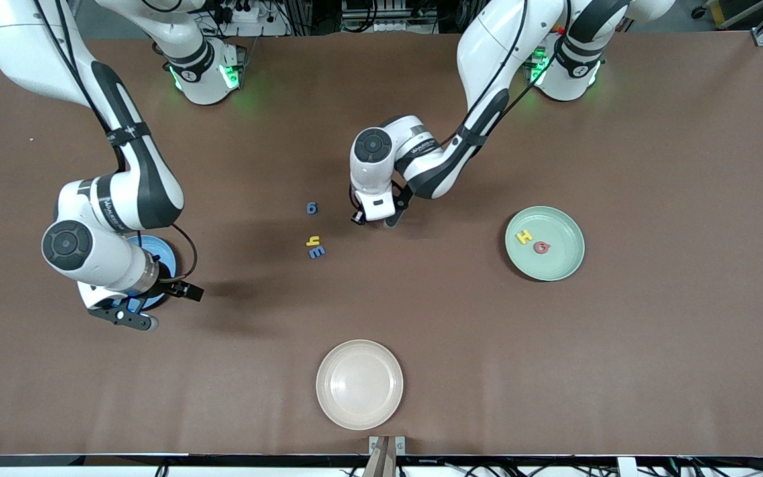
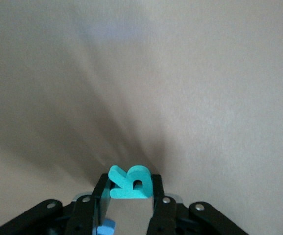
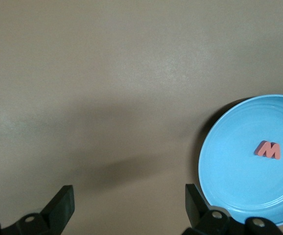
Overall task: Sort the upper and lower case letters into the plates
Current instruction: 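Grasp the teal R with the left gripper and lift it, then drop the R with the left gripper while the right gripper reaches the E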
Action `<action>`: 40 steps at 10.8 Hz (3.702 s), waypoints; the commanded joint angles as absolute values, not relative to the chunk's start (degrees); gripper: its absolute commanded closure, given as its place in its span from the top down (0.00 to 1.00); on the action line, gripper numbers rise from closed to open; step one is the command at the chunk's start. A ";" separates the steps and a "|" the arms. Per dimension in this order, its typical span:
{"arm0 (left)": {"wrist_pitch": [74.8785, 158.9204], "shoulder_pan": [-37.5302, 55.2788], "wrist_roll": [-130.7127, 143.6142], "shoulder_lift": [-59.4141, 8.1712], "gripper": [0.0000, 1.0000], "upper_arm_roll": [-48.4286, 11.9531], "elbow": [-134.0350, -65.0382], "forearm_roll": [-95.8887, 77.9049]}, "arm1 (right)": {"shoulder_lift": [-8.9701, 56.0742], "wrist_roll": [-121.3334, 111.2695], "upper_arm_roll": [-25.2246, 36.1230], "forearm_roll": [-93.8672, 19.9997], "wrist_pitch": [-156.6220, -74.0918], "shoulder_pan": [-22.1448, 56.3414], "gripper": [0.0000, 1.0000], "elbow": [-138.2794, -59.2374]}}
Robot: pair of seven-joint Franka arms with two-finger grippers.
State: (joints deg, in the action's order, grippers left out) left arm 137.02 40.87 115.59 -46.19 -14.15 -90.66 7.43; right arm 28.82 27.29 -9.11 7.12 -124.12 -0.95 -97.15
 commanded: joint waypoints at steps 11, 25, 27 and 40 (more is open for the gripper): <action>113.03 0.83 35.16 -21.37 0.00 -19.77 -108.08 6.59 | 28.11 12.76 -19.16 7.29 -124.01 11.14 1.00 -94.66; 130.61 -8.35 12.03 -20.21 1.00 -19.60 -123.49 6.60 | 38.76 18.01 -16.79 13.71 -138.60 16.78 1.00 -102.75; 130.52 -7.56 14.92 -20.13 1.00 -20.12 -123.14 6.50 | 39.11 19.68 -16.70 13.80 -138.78 17.66 1.00 -103.70; 130.52 3.16 53.34 -24.79 1.00 -27.60 -115.49 6.59 | 38.24 21.53 -16.79 20.65 -141.50 17.93 1.00 -105.82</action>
State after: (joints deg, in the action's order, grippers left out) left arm 130.52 2.58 51.40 -24.25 -27.39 -116.41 7.12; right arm 39.35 19.72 -17.20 19.01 -140.97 17.35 -104.60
